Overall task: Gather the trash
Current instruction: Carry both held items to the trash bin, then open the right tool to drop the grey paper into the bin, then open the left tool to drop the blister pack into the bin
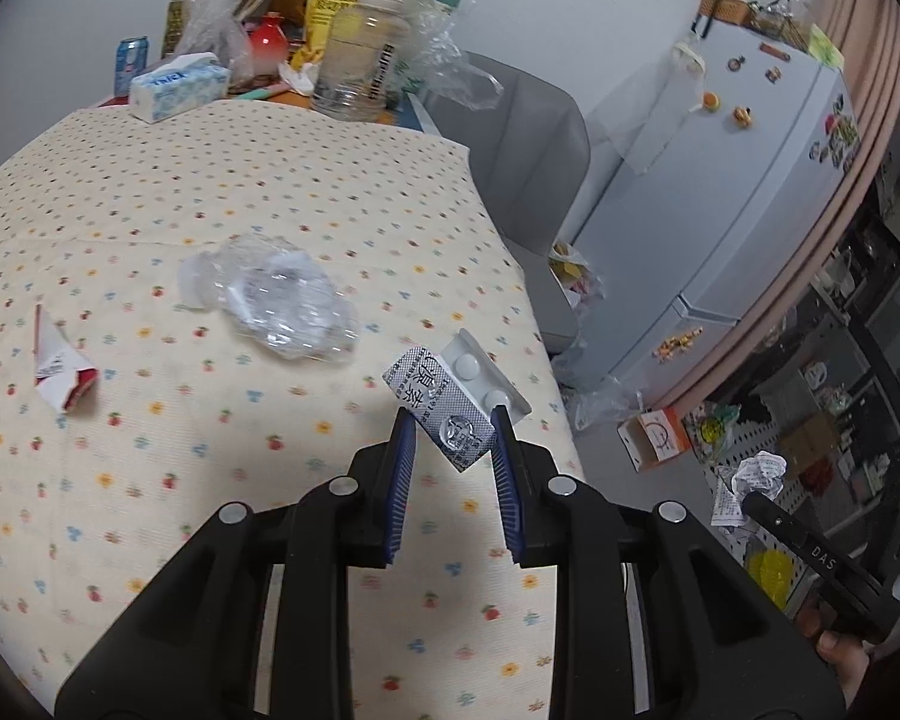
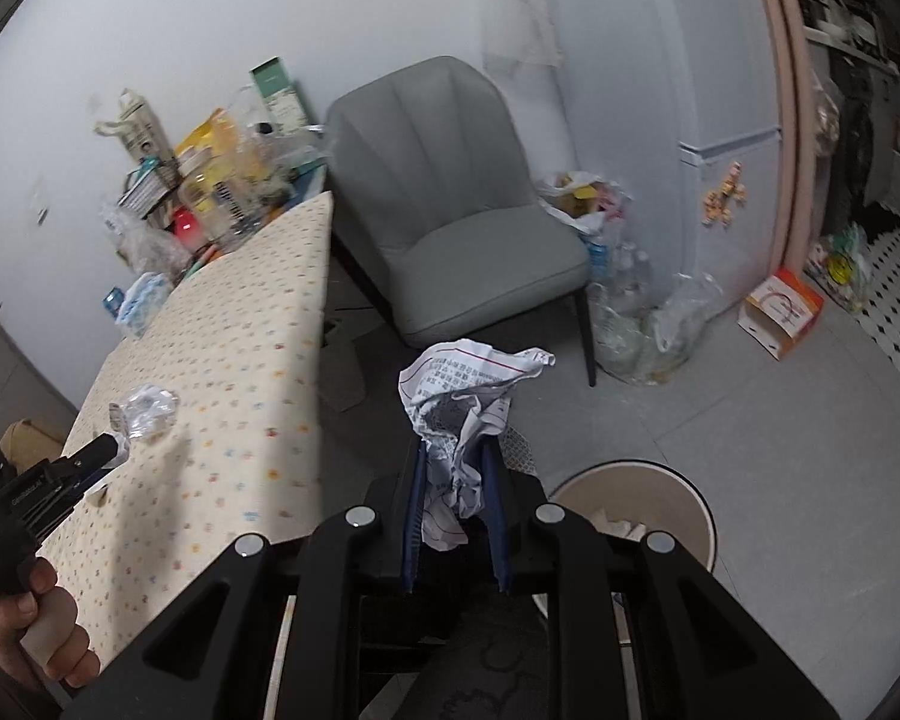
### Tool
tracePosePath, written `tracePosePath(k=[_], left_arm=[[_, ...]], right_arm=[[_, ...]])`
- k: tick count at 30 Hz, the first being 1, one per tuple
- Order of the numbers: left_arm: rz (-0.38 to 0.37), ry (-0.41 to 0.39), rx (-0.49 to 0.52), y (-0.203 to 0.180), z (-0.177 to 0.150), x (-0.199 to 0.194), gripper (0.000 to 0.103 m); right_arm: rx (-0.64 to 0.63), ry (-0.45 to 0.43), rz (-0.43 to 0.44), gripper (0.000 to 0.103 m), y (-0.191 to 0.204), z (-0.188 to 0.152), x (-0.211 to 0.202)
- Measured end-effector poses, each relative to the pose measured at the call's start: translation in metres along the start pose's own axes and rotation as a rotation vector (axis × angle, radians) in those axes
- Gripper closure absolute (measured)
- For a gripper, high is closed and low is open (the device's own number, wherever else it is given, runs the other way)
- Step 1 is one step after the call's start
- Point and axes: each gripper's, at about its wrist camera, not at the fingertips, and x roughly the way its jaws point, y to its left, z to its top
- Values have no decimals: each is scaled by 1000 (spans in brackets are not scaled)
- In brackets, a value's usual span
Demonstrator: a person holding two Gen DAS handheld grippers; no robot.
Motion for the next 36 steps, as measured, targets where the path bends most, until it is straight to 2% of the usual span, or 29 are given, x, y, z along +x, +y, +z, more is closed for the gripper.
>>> tracePosePath(k=[10, 12, 14, 17, 28, 36], left_arm=[[-14, 49, 66, -41, -7, 28, 77], [-16, 58, 77, -49, -9, 32, 77], [-20, 63, 91, -57, -10, 34, 77], [-29, 73, 118, -72, -14, 39, 77], [-111, 148, 234, -143, -34, 64, 77], [-214, 256, 341, -209, -56, 92, 77]], right_arm=[[81, 19, -45, 82, -50, -6, 21], [91, 17, -65, 74, -59, -5, 27], [109, 19, -70, 54, -68, -6, 31], [139, 7, -84, 49, -83, -10, 30], [236, -17, -114, 43, -139, -27, 0], [291, -80, -155, 43, -174, -28, -39]])
